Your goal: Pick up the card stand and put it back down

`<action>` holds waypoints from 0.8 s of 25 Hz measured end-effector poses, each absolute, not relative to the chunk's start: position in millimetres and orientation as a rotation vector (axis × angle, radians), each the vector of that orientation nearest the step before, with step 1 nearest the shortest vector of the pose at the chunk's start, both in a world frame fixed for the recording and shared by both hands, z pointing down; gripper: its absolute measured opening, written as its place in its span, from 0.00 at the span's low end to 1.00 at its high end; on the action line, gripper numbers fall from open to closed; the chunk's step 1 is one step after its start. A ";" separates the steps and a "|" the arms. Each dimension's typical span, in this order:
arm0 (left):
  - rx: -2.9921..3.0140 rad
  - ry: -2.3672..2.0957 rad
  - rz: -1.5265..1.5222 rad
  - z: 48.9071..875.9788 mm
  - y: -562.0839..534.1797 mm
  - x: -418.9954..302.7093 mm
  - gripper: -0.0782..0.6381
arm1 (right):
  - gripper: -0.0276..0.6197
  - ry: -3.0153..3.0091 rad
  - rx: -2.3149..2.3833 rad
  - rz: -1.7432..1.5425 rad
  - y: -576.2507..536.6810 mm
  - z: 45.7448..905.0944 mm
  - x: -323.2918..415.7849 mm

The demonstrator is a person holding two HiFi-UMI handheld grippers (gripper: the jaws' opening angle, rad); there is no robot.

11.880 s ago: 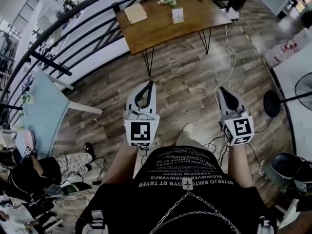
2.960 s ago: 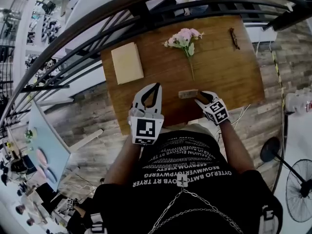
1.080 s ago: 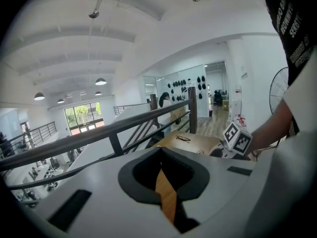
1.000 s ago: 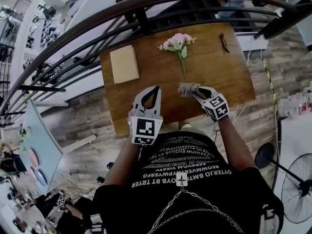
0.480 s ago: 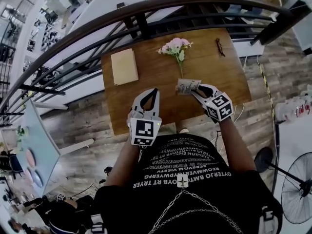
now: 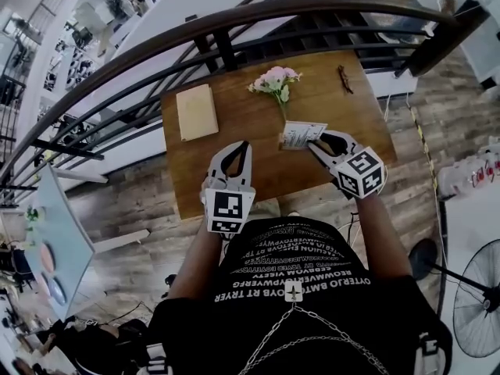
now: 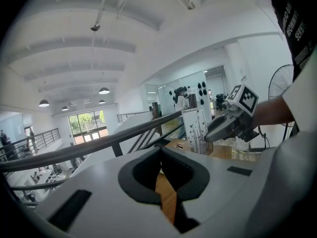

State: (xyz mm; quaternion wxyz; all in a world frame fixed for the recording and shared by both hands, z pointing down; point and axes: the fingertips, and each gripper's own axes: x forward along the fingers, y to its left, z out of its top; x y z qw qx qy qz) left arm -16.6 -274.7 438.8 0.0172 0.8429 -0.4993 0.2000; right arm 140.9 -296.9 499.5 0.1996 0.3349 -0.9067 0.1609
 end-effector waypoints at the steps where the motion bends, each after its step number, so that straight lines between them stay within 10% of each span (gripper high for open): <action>1: 2.621 -1.552 0.621 438.6 -273.1 -15.1 0.14 | 0.26 -2.541 0.938 0.444 -295.4 495.0 142.0; 20: 2.651 -1.531 0.608 431.6 -254.2 10.0 0.14 | 0.26 -2.569 0.955 0.401 -272.1 454.9 159.7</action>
